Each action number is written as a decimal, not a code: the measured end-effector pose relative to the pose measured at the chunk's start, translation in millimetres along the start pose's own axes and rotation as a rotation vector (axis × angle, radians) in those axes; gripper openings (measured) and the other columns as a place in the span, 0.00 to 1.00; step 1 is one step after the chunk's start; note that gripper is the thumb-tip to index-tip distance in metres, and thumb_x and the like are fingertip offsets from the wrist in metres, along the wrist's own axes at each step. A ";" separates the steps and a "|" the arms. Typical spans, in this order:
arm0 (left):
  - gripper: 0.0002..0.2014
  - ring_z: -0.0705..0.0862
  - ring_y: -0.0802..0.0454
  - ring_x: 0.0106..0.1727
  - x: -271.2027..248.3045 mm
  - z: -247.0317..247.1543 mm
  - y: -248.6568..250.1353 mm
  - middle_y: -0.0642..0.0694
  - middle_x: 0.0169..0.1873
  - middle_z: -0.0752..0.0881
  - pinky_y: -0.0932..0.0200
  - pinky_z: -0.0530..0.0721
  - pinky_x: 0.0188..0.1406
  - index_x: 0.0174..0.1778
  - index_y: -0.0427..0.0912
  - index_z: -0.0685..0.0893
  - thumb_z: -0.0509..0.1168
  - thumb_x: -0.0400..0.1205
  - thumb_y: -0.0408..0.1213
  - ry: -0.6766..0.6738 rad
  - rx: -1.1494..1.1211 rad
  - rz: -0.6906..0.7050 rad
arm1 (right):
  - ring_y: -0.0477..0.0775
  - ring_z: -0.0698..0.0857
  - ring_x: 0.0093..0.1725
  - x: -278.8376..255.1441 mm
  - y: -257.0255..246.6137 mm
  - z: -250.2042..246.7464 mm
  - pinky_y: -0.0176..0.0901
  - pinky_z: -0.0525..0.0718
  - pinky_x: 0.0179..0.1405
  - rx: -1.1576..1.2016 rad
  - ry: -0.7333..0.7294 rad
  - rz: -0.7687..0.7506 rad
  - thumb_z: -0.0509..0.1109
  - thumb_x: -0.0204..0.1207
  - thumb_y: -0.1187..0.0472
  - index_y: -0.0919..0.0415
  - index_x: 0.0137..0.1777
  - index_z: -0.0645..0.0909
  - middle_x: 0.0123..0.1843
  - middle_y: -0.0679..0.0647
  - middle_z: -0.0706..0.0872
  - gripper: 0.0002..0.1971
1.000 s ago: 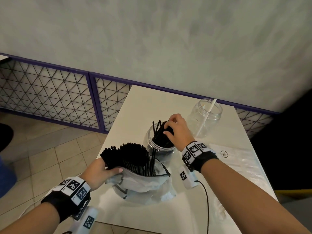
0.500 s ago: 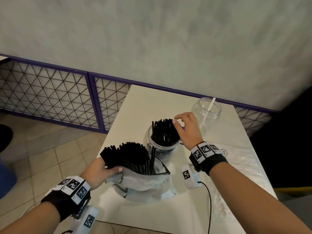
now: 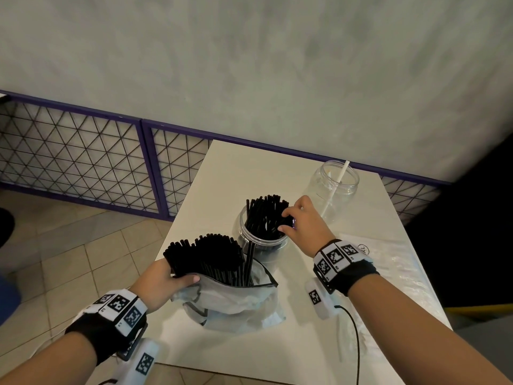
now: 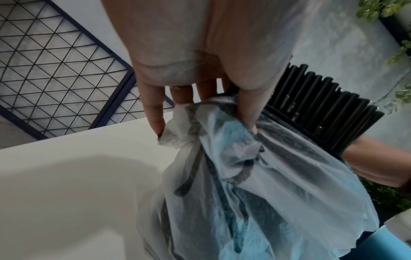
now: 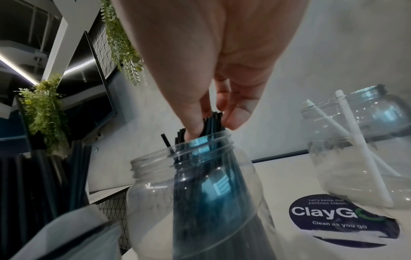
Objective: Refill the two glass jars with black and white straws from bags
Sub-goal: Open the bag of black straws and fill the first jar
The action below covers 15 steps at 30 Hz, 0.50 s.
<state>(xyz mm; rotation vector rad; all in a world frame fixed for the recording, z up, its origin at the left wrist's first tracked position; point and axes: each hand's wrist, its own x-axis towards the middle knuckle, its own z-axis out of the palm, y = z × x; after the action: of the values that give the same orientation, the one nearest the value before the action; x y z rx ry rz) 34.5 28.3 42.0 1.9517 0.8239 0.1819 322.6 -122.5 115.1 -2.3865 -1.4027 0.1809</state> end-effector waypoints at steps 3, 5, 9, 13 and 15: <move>0.20 0.86 0.58 0.53 -0.9 -1.0 -1.6 0.55 0.48 0.89 0.50 0.82 0.60 0.54 0.54 0.83 0.73 0.67 0.53 0.013 -0.045 -0.004 | 0.55 0.78 0.43 1.0 -6.6 1.6 0.49 0.82 0.55 -0.014 0.002 0.016 0.74 0.75 0.58 0.63 0.55 0.82 0.57 0.54 0.69 0.12; 0.20 0.86 0.58 0.53 -1.4 -1.2 -2.5 0.55 0.48 0.90 0.48 0.83 0.60 0.53 0.54 0.83 0.72 0.66 0.53 0.013 -0.054 0.002 | 0.52 0.77 0.42 1.5 -11.1 1.3 0.41 0.80 0.52 -0.007 0.010 -0.007 0.74 0.75 0.58 0.63 0.56 0.82 0.56 0.54 0.69 0.12; 0.22 0.86 0.58 0.54 -1.6 -1.9 -1.3 0.56 0.49 0.90 0.47 0.82 0.61 0.54 0.53 0.84 0.72 0.65 0.55 -0.001 -0.056 -0.005 | 0.43 0.74 0.40 5.7 -19.5 -2.6 0.18 0.70 0.41 -0.026 -0.042 -0.047 0.70 0.78 0.64 0.67 0.53 0.83 0.57 0.57 0.72 0.07; 0.24 0.86 0.58 0.54 -0.6 -1.8 -1.6 0.57 0.49 0.90 0.47 0.83 0.60 0.55 0.54 0.84 0.71 0.64 0.57 -0.001 -0.036 -0.008 | 0.38 0.74 0.36 22.2 -28.0 -16.5 0.17 0.70 0.34 -0.020 -0.035 -0.070 0.69 0.78 0.67 0.68 0.46 0.84 0.49 0.54 0.74 0.04; 0.26 0.86 0.58 0.54 -0.1 -1.1 -2.3 0.56 0.49 0.89 0.47 0.83 0.60 0.56 0.53 0.84 0.71 0.63 0.58 0.002 -0.038 -0.009 | 0.40 0.73 0.37 34.9 -33.9 -25.7 0.21 0.69 0.33 -0.060 0.006 -0.091 0.70 0.77 0.67 0.67 0.46 0.85 0.49 0.55 0.76 0.04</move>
<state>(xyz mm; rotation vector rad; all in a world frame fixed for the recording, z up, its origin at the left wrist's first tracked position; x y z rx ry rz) 32.9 29.7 40.7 1.9122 0.8244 0.1925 319.7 -83.7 154.1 -2.3629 -1.5302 0.1095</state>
